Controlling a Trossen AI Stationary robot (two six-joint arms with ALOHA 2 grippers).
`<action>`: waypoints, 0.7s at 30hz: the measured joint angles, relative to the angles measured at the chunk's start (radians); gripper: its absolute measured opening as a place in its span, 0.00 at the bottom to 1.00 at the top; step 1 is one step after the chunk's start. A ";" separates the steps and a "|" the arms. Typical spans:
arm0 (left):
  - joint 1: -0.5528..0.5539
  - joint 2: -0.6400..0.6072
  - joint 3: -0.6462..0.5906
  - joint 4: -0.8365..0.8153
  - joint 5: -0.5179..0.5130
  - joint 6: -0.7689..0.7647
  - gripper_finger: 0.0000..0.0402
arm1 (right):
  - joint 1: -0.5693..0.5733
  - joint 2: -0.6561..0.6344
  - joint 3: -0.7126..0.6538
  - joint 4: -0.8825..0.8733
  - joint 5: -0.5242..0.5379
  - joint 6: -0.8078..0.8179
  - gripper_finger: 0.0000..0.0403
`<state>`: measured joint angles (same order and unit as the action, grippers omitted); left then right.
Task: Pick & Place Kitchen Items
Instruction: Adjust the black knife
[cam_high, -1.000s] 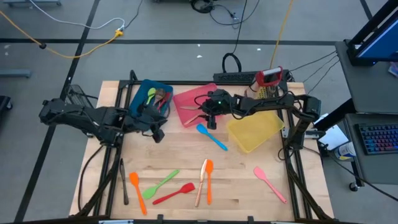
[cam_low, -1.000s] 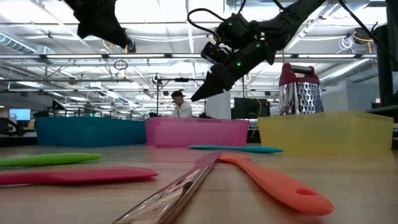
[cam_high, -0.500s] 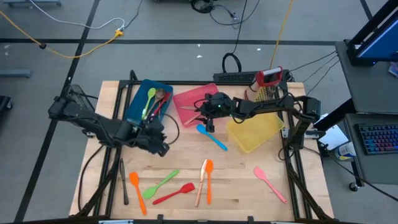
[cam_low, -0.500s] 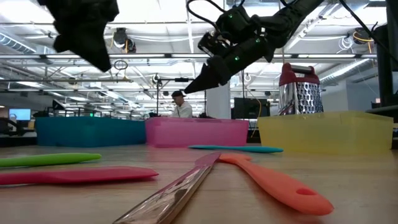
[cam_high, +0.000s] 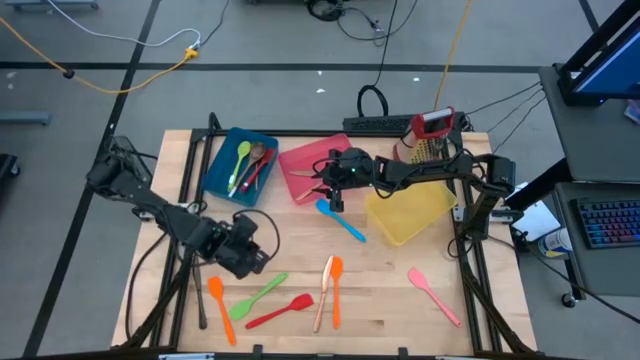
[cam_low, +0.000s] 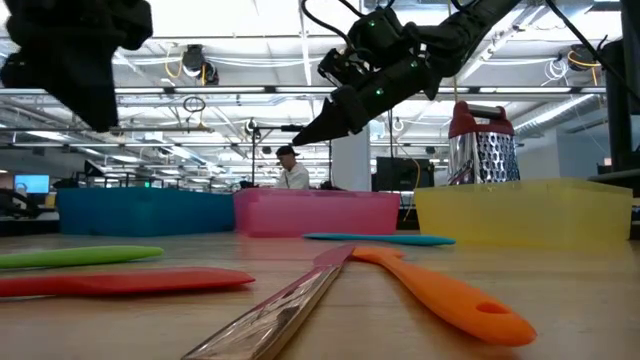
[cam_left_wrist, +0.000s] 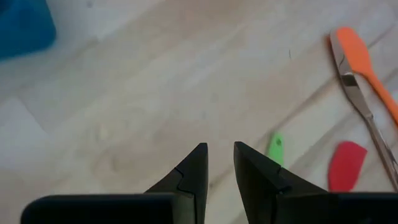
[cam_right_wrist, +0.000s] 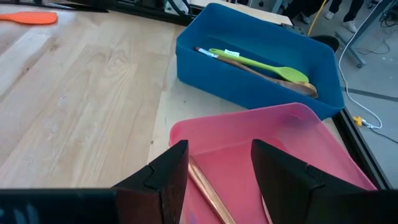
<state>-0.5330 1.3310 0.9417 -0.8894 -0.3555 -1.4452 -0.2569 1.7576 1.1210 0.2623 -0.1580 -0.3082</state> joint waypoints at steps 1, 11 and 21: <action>-0.012 0.005 0.000 -0.001 0.004 -0.027 0.20 | 0.000 0.000 0.000 0.000 0.000 0.000 0.42; -0.120 0.097 0.000 -0.039 0.211 -0.334 0.20 | 0.000 0.000 0.000 0.003 0.000 0.000 0.42; -0.191 0.174 -0.001 -0.039 0.427 -0.589 0.20 | 0.000 0.000 0.000 0.003 0.000 0.001 0.42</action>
<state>-0.7237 1.5055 0.9405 -0.9280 0.0715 -2.0343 -0.2569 1.7576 1.1210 0.2649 -0.1581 -0.3077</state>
